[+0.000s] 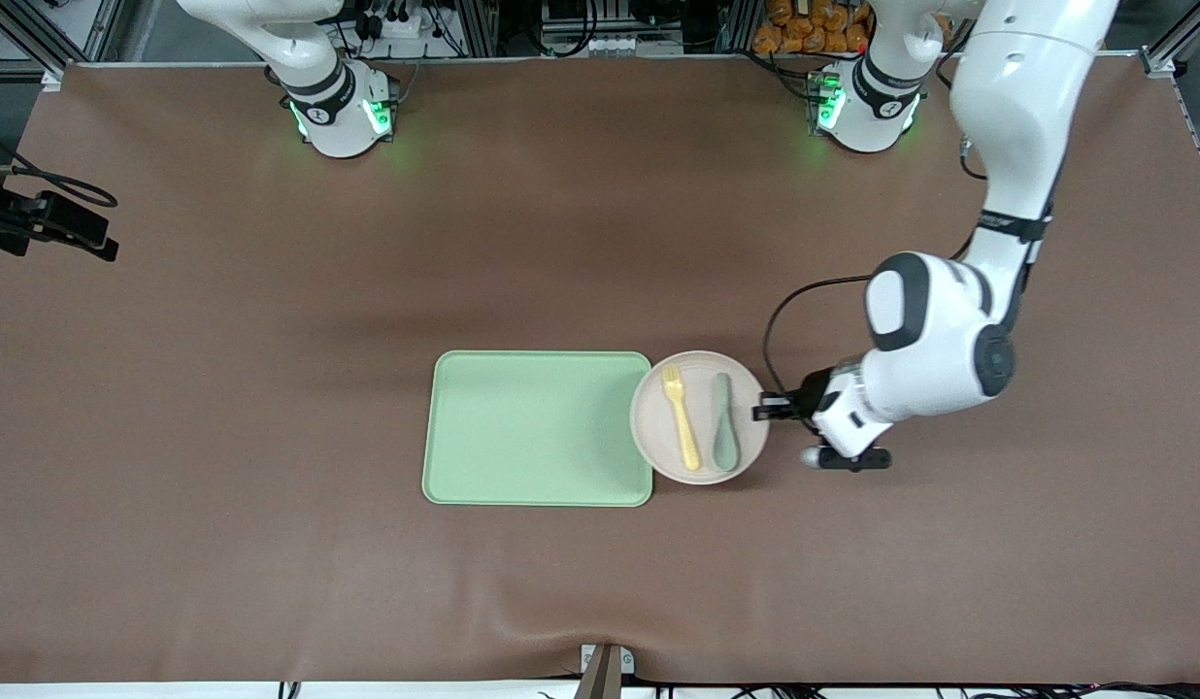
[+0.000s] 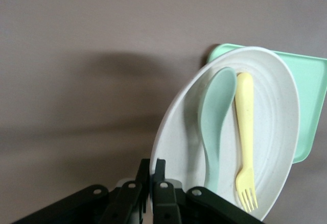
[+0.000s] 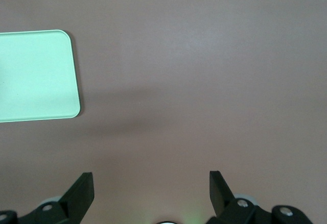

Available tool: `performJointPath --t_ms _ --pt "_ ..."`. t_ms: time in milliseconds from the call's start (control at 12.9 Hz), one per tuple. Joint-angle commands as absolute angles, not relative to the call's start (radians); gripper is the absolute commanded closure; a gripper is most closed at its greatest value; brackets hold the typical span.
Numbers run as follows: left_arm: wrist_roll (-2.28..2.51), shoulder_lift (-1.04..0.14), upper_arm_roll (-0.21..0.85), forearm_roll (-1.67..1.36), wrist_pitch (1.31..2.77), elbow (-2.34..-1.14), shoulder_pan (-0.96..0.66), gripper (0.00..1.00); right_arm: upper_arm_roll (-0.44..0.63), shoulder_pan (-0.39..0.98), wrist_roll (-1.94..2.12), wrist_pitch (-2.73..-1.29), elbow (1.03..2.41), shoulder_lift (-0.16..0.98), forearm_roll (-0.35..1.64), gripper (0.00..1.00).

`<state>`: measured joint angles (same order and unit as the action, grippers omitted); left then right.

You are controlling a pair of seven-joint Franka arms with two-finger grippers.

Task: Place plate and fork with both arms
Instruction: 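Carry the plate with the left gripper onto the green tray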

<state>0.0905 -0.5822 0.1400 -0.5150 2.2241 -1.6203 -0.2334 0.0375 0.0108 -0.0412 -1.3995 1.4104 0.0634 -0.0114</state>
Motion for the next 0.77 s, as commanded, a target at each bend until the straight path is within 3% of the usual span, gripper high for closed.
performJointPath --t_ms 0,695 --pt "0.185 -0.704 0.121 -0.518 2.213 -1.465 -0.314 1.0 0.021 -0.011 -0.049 -1.391 1.405 0.064 -0.015 0.0" --pt "0.278 -0.874 0.075 -0.526 2.54 -1.424 -0.531 1.0 0.021 -0.011 -0.049 -1.391 1.405 0.064 -0.015 0.0"
